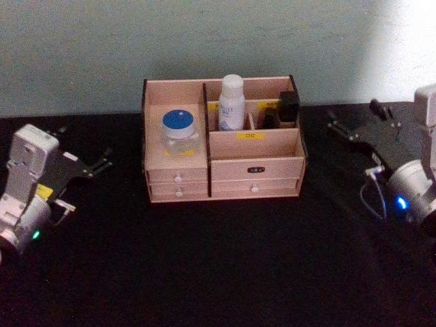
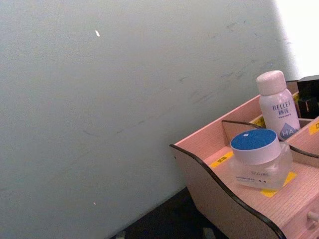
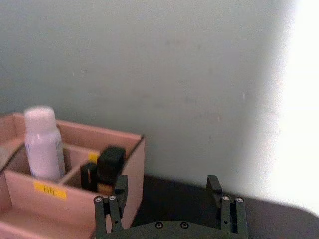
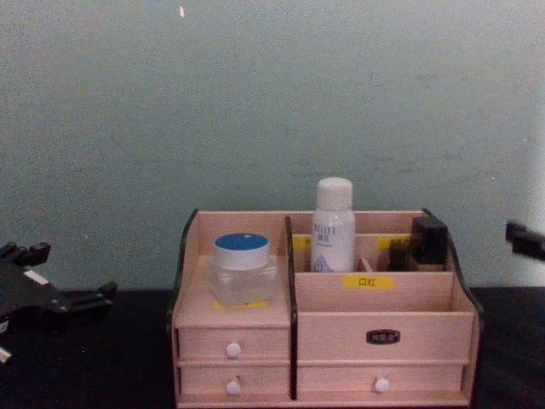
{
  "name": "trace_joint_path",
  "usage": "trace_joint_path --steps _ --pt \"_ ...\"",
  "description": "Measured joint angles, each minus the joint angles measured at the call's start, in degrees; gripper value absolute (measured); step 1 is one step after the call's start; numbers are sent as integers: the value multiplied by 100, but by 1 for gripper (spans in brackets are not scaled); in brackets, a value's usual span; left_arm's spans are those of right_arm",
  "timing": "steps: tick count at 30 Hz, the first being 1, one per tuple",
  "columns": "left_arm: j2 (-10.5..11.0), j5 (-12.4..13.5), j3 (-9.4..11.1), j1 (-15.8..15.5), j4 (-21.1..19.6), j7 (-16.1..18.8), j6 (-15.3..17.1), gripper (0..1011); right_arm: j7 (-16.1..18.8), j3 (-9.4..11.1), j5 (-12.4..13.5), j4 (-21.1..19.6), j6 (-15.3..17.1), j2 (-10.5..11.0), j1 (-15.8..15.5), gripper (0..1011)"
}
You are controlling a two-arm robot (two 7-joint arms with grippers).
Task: Pick up the facial cleanser and watermelon frost from the table and place them into the tiered storage box.
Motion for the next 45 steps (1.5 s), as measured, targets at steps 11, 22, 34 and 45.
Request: trace_joint_path --steps 11,22,34,45 --pt "0 0 0 0 0 0 0 1001 -55 -33 -259 403 141 -225 -87 1002" --pt "0 0 0 0 0 0 0 1001 -46 1 -333 491 182 -293 -79 1002" --pt "0 0 0 0 0 0 0 1001 -45 -3 -329 486 181 -287 -82 1002" --pt "0 0 0 0 0 0 0 1001 -44 -7 -323 480 177 -283 -82 1002"
